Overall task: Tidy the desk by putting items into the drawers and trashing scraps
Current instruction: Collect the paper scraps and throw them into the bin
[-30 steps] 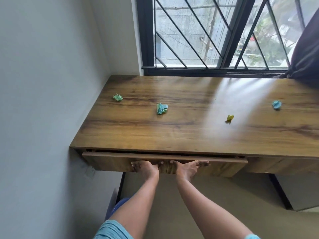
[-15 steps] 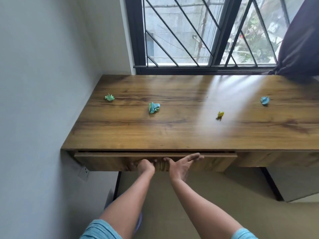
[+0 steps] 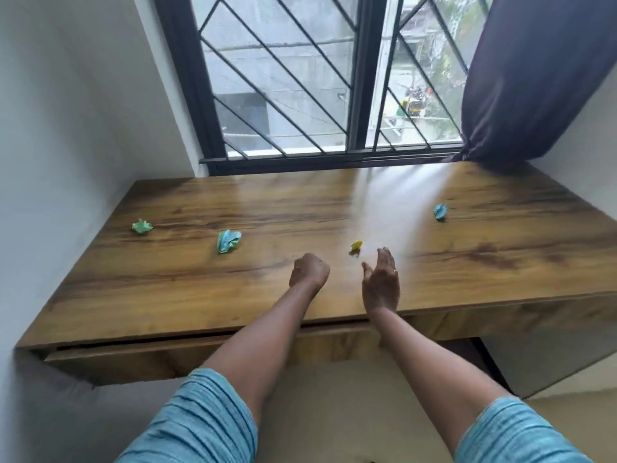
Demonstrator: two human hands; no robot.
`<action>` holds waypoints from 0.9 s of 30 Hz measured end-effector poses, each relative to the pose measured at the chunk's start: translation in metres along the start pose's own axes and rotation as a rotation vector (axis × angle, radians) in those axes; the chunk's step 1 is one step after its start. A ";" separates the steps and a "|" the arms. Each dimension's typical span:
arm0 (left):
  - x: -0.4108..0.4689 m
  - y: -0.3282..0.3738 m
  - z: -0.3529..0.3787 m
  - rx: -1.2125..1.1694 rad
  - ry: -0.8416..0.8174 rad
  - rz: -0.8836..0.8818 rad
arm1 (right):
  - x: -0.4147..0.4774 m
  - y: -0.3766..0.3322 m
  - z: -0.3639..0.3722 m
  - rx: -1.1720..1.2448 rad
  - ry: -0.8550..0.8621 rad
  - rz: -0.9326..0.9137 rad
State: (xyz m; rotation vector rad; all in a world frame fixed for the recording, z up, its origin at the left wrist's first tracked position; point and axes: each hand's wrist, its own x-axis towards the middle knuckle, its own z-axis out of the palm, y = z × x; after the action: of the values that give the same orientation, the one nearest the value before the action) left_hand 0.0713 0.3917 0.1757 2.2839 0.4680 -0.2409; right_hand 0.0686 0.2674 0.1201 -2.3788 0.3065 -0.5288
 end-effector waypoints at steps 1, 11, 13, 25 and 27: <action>0.005 0.009 0.007 0.020 0.005 -0.006 | 0.016 0.011 -0.007 -0.020 0.004 0.003; 0.061 0.074 0.075 0.289 0.099 -0.080 | 0.184 0.112 -0.046 -0.323 -0.179 0.098; 0.068 0.079 0.083 0.343 0.118 -0.074 | 0.208 0.123 -0.042 -0.362 -0.228 0.072; 0.076 0.068 0.089 0.136 0.309 -0.135 | 0.273 0.133 0.004 -0.376 -0.343 -0.030; 0.072 0.068 0.086 0.149 0.341 -0.116 | 0.263 0.121 0.009 -0.316 -0.356 -0.041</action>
State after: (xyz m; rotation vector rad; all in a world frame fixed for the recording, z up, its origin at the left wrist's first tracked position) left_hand 0.1619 0.3045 0.1402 2.4562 0.7812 0.0627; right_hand 0.2971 0.0896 0.1102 -2.7304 0.1909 -0.0682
